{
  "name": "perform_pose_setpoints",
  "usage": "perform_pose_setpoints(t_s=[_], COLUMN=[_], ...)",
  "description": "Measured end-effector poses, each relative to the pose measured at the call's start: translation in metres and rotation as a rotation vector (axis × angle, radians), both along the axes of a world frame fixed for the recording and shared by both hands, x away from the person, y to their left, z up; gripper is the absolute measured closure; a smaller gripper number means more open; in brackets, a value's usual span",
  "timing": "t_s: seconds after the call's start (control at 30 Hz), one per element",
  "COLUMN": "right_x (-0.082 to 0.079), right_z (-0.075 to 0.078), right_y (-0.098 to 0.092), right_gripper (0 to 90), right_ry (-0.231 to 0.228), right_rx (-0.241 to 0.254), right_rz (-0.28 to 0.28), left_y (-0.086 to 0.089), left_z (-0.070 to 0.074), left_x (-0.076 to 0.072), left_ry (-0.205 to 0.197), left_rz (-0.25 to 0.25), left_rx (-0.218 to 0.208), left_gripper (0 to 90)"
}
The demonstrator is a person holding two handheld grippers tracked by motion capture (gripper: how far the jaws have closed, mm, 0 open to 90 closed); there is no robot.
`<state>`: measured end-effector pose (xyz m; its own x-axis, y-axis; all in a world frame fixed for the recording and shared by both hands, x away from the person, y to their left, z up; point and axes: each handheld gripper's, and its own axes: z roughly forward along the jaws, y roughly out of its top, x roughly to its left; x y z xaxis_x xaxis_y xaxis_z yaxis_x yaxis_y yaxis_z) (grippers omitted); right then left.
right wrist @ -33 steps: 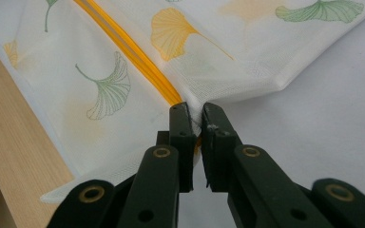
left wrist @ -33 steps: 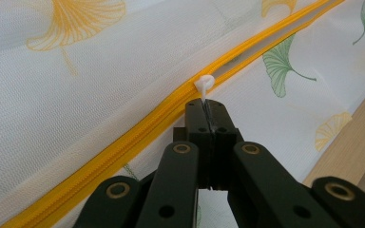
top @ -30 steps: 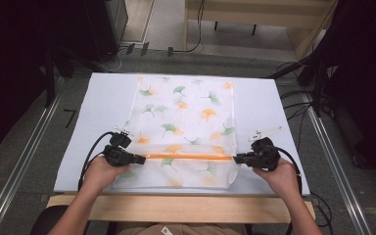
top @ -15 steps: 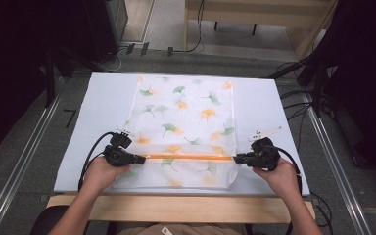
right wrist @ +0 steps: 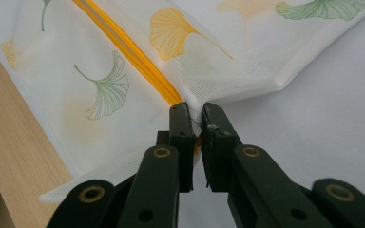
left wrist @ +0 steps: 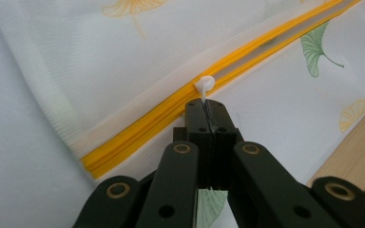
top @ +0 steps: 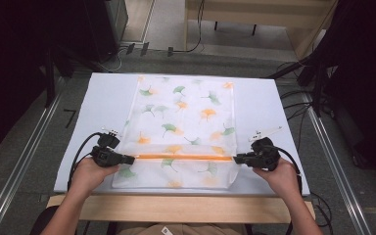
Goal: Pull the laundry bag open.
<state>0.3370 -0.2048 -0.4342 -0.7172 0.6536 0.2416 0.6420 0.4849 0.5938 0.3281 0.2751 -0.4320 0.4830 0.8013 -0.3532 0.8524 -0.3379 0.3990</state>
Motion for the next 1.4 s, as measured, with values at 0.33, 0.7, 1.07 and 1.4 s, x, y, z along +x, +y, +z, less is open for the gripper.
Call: perform_pose_setpoints(t_s=[0.33,0.7,1.07,1.4], right_x=[0.000,0.000,0.000,0.000], right_z=[0.000,0.000,0.000,0.000], right_y=[0.000,0.000,0.000,0.000], right_gripper=[85.9,85.9,85.8,85.9], right_ry=[0.003,0.005,0.004,0.005], right_rx=[-0.003,0.002,0.002,0.000], right_rz=[-0.001,0.000,-0.003,0.002], left_y=[0.001,0.004,0.017,0.039], left_z=[0.000,0.000,0.000,0.001], left_x=[0.000,0.001,-0.002,-0.008], left_ry=[0.002,0.009,0.008,0.003], left_rz=[0.003,0.003,0.028,0.066], left_rx=[-0.005,-0.014,0.007,0.028], left_gripper=[90.0,90.0,90.0,90.0])
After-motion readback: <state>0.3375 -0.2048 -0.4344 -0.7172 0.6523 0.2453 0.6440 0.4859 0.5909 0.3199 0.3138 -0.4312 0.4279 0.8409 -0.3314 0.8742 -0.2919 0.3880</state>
